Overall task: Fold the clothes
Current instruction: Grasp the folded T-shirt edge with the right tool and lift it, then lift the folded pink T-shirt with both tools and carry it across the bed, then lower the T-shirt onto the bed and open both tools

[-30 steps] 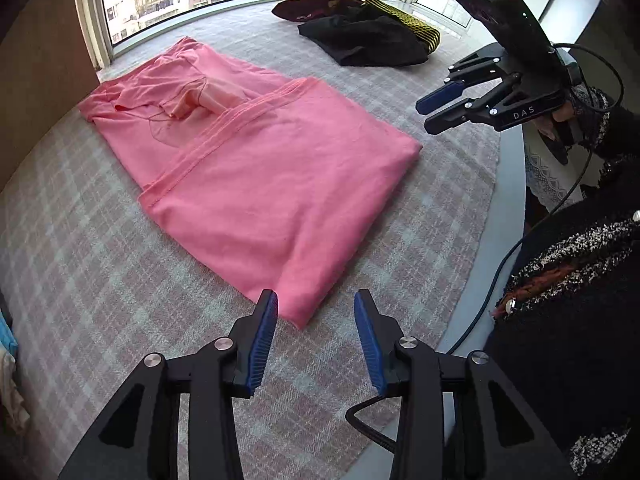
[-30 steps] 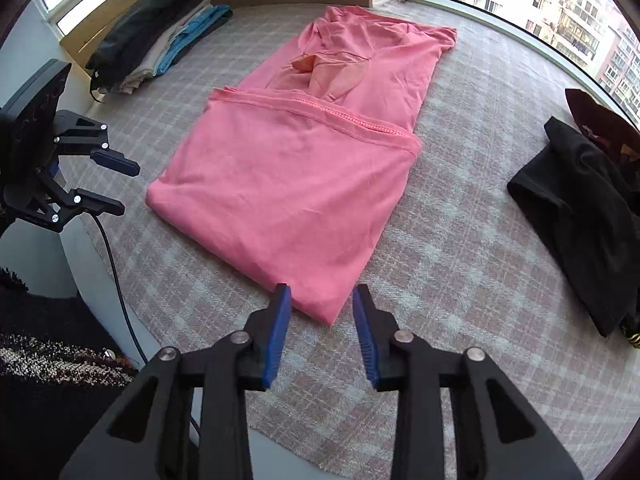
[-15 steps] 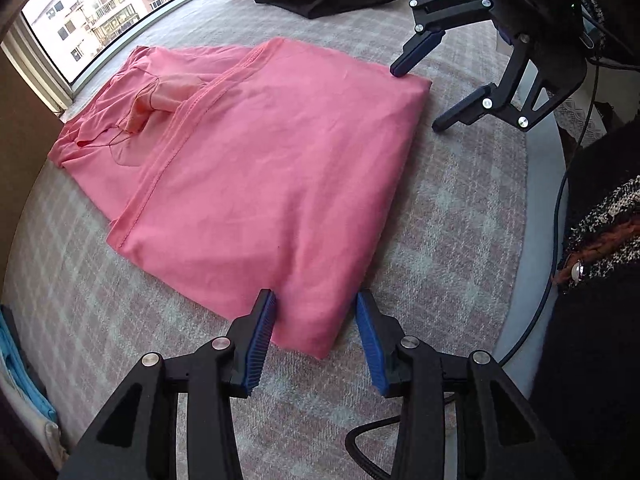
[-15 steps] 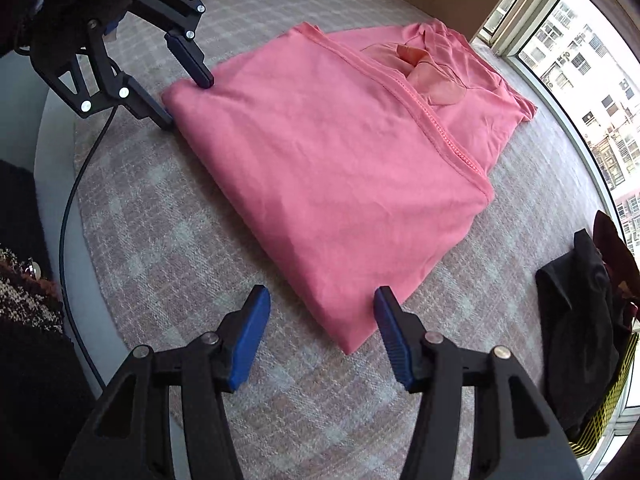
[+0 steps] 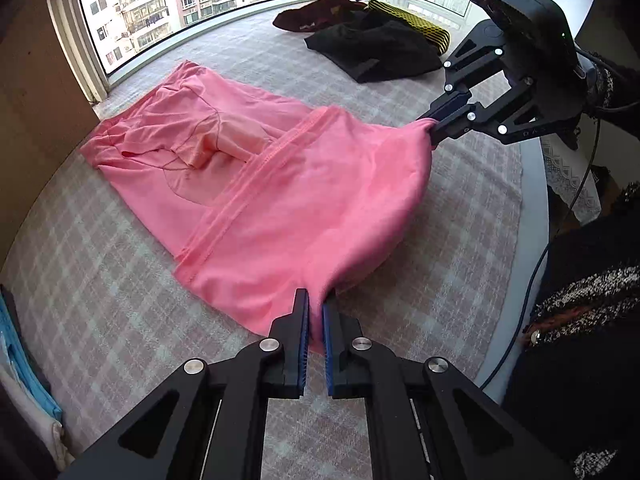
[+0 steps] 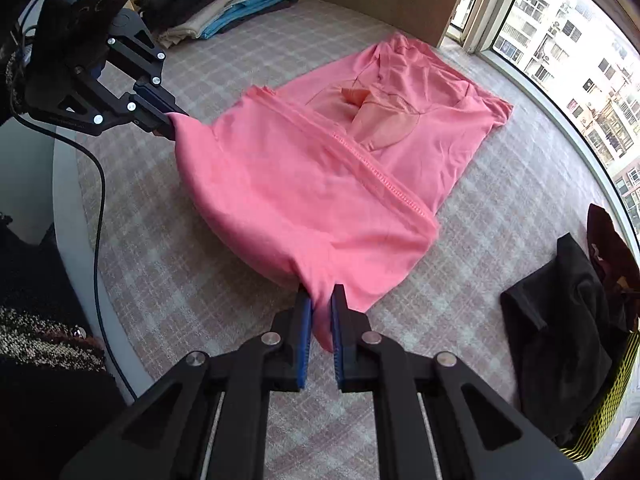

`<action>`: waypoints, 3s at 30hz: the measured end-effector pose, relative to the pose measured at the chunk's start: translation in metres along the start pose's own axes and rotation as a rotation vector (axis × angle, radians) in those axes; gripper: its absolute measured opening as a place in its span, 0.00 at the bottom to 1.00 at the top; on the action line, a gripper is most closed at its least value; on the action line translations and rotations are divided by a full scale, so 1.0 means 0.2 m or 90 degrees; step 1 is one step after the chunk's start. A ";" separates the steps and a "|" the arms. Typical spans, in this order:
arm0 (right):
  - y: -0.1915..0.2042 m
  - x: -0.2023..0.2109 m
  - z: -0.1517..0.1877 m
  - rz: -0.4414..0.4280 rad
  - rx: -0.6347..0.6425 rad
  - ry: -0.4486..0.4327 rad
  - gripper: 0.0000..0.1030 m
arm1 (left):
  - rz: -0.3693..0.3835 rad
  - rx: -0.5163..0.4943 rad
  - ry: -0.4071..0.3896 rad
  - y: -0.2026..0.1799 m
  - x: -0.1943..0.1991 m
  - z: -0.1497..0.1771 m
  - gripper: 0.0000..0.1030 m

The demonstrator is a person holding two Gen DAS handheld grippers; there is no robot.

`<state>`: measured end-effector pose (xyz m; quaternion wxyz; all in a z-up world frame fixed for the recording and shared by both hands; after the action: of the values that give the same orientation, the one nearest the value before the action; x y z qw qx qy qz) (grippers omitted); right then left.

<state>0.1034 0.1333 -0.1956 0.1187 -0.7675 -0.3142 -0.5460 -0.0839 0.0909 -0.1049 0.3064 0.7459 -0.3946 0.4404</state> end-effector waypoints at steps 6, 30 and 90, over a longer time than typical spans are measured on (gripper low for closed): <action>-0.27 0.25 -0.41 0.039 -0.010 -0.099 0.09 | -0.075 0.016 -0.079 0.40 0.09 -0.37 0.05; -1.48 -0.38 -1.01 0.021 -0.172 -0.093 0.21 | -0.114 0.120 0.012 1.35 -0.71 -0.79 0.26; -1.56 -0.57 -1.00 -0.018 -0.217 -0.098 0.07 | -0.132 0.215 -0.036 1.33 -0.75 -0.72 0.11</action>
<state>-0.2641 0.2295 -0.2737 -0.0451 -0.8116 -0.2363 -0.5324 -0.4169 0.1204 -0.1490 0.2096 0.8353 -0.2448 0.4453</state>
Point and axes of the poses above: each gripper's, at about its wrist camera, not at the fingertips, and x roughly against the way its jaws point, y to its left, z to its underside, the point moved 5 cm from there along -x, roughly the way its jaws point, and after that the axes turned 12 degrees about -z, right-handed, at the moved point
